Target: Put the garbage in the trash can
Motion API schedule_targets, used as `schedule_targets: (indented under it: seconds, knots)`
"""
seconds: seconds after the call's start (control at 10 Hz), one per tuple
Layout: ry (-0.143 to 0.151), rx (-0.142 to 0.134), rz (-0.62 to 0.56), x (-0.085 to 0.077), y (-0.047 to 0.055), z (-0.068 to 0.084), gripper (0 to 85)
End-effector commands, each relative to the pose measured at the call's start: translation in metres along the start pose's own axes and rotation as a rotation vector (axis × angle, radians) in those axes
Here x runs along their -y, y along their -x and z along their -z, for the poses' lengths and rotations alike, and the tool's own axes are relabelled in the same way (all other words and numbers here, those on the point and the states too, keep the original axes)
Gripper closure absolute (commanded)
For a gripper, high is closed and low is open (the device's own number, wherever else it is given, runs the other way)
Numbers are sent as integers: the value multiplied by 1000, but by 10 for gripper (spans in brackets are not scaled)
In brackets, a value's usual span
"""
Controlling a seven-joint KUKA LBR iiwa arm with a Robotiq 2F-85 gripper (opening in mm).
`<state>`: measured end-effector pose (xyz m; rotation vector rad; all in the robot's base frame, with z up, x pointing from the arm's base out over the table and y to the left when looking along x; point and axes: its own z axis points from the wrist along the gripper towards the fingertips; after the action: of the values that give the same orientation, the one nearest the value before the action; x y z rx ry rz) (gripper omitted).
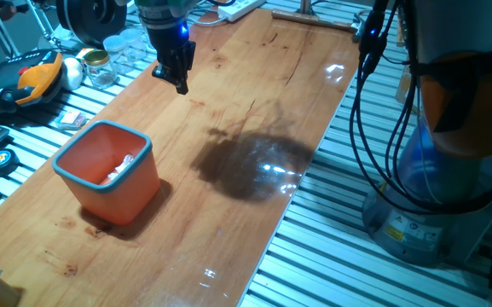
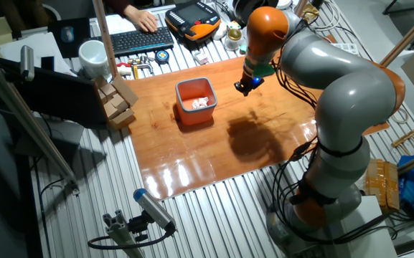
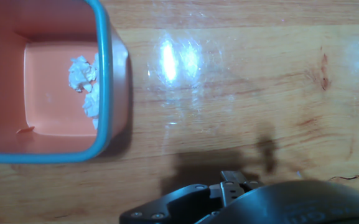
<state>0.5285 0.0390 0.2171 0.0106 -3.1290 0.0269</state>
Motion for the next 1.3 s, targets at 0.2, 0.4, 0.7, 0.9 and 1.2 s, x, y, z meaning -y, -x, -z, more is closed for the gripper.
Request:
schedule_targets:
  seconds: [0.2, 0.4, 0.7, 0.9, 1.2]
  knots:
    - [-4, -4, 7, 2, -2, 0, 850]
    - [-1, -4, 14, 1, -1, -1, 850]
    - [-12, 7, 9, 1, -1, -1, 850]
    - [-14, 8, 9, 0, -2, -2, 850]
    - [-17, 11, 12, 1, -2, -3, 850]
